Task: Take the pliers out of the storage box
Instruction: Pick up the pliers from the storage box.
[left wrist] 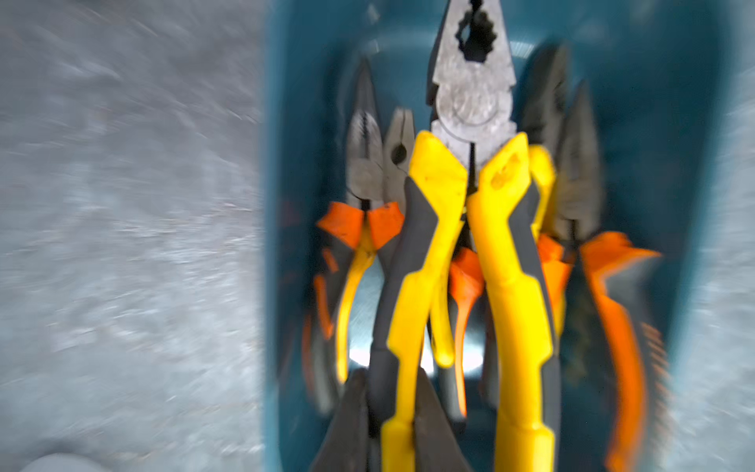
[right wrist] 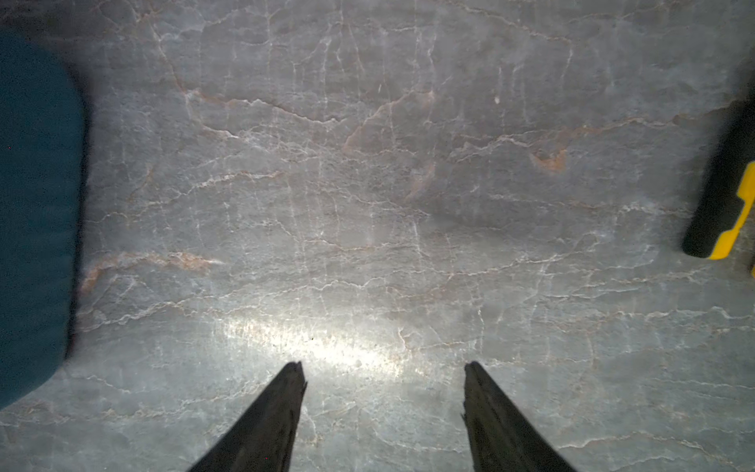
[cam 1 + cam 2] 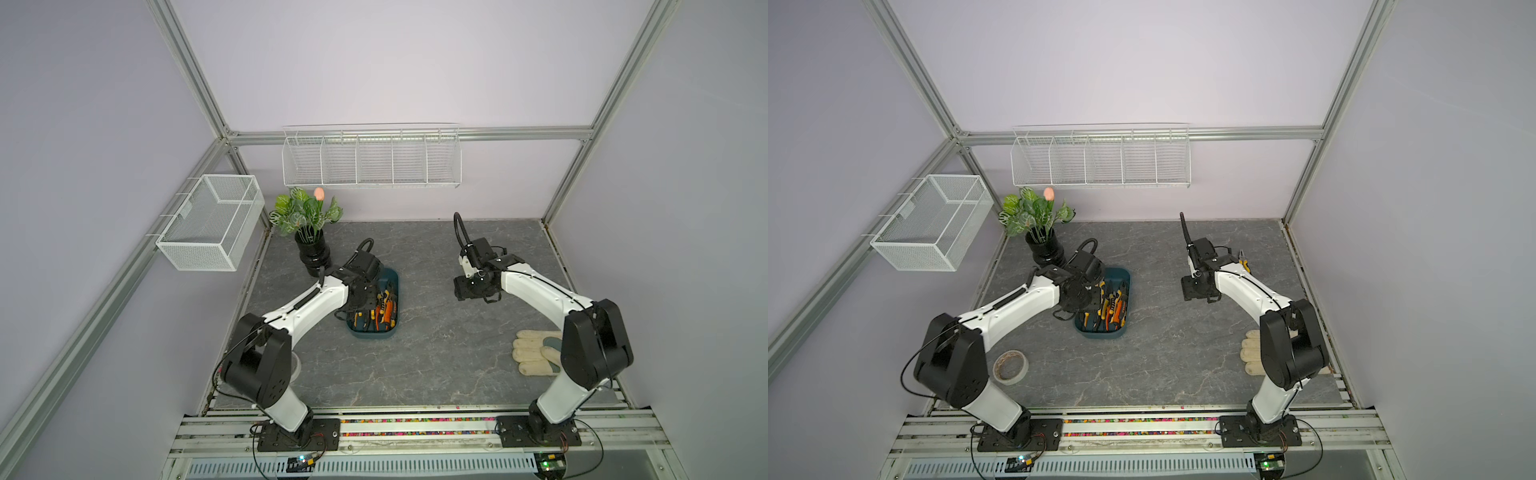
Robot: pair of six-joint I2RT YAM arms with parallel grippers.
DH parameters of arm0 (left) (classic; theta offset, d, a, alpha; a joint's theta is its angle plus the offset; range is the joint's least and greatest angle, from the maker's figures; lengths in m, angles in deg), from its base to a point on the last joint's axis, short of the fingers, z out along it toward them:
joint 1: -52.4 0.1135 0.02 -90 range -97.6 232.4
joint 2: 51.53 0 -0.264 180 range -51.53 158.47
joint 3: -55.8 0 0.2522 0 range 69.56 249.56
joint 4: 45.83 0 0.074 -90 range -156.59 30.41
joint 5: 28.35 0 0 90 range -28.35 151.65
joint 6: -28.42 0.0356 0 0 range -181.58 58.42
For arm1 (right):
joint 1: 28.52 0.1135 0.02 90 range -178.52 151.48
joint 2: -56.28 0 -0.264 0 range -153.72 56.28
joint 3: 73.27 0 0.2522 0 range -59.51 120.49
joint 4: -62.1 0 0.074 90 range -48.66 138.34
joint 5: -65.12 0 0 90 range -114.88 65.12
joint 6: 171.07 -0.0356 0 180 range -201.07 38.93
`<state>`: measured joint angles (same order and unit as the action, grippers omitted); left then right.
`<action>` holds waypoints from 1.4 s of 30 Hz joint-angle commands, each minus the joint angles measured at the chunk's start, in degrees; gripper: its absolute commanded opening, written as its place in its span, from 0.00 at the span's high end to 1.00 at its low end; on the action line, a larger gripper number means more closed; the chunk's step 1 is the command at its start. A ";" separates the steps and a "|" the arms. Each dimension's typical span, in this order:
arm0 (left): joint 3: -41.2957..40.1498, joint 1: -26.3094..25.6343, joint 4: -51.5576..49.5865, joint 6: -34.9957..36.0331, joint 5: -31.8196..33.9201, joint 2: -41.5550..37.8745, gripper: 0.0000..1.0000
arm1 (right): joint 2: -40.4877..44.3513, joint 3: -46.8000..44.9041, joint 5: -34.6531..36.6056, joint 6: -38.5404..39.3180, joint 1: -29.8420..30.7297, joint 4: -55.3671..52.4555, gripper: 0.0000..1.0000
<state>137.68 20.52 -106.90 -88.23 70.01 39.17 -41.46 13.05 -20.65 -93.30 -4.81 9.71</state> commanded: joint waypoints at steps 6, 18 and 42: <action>-4.26 -4.56 4.36 4.34 7.10 -11.29 1.00 | -0.30 3.38 -3.28 -3.17 3.23 -1.34 0.35; -18.43 -26.41 29.55 18.46 36.17 -21.72 1.00 | 4.04 7.23 -16.70 -21.47 7.84 1.58 0.33; -16.26 -30.17 33.50 19.06 39.56 -13.88 1.00 | 1.66 15.86 -20.17 -33.25 11.44 5.68 0.35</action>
<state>118.53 -9.40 -76.95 -67.95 108.22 25.07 -38.09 27.34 -40.02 -125.87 5.35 14.98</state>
